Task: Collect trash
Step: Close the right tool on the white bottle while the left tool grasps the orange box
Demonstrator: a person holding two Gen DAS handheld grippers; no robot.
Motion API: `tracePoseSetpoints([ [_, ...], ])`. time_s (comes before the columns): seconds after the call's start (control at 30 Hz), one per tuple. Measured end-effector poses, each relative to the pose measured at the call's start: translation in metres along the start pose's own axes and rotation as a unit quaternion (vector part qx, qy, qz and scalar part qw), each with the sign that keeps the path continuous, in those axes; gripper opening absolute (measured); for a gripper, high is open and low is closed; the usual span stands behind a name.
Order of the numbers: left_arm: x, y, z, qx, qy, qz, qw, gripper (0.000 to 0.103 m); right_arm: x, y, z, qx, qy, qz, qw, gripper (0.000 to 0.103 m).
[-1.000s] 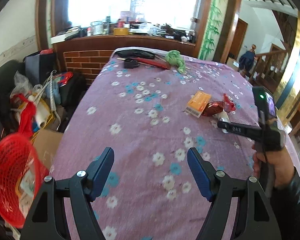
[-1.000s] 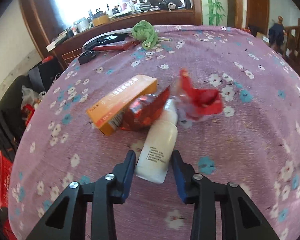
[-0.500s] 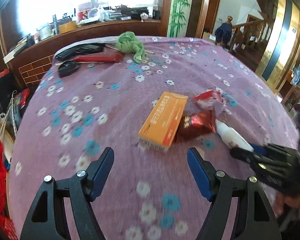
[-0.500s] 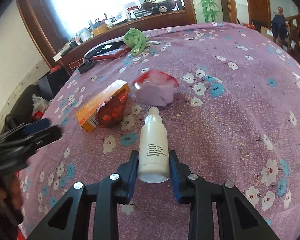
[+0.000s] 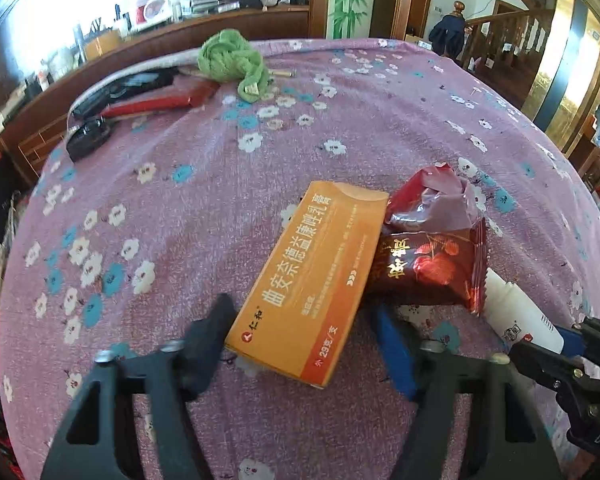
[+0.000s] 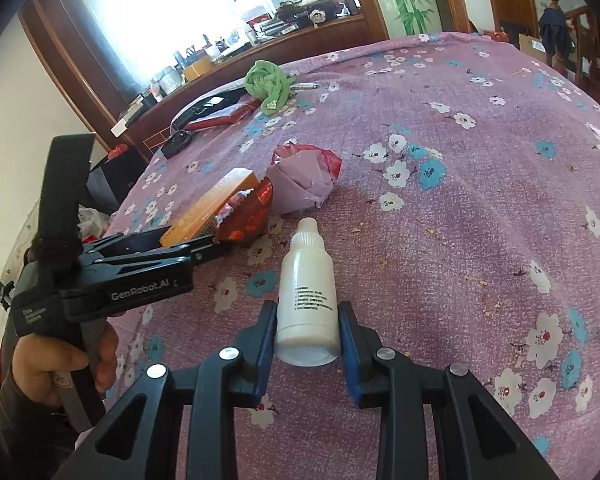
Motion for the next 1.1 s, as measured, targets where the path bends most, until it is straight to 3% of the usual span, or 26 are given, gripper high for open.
tracePoseSetpoints([
  [0.27, -0.015, -0.024, 0.001, -0.009, -0.006, 0.005, 0.9999, 0.052, 0.003, 0.005, 0.003, -0.007, -0.011, 0.009, 1.000, 0.033],
  [0.73, -0.096, -0.168, -0.048, -0.116, 0.032, 0.006, 0.9927, 0.052, 0.004, 0.003, -0.002, -0.026, -0.003, 0.008, 1.000, 0.032],
  [0.9, -0.113, -0.201, -0.057, -0.127, 0.057, 0.001, 0.9903, 0.052, 0.004, -0.007, -0.016, -0.030, 0.019, -0.007, 0.999, 0.032],
  [1.1, -0.126, -0.225, -0.066, -0.155, 0.050, 0.013, 0.9865, 0.053, 0.007, -0.011, -0.028, -0.060, 0.010, -0.009, 0.998, 0.033],
])
Point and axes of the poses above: each gripper's, at about its wrist camera, not at the fingertips, and x roughly the way its jaws point, z to its right, y to its top, the point moved 6 cm from there along x, roughly the way its jaws point, and after that the axes turned 4 degrees about -z, right-handed, at the moved point
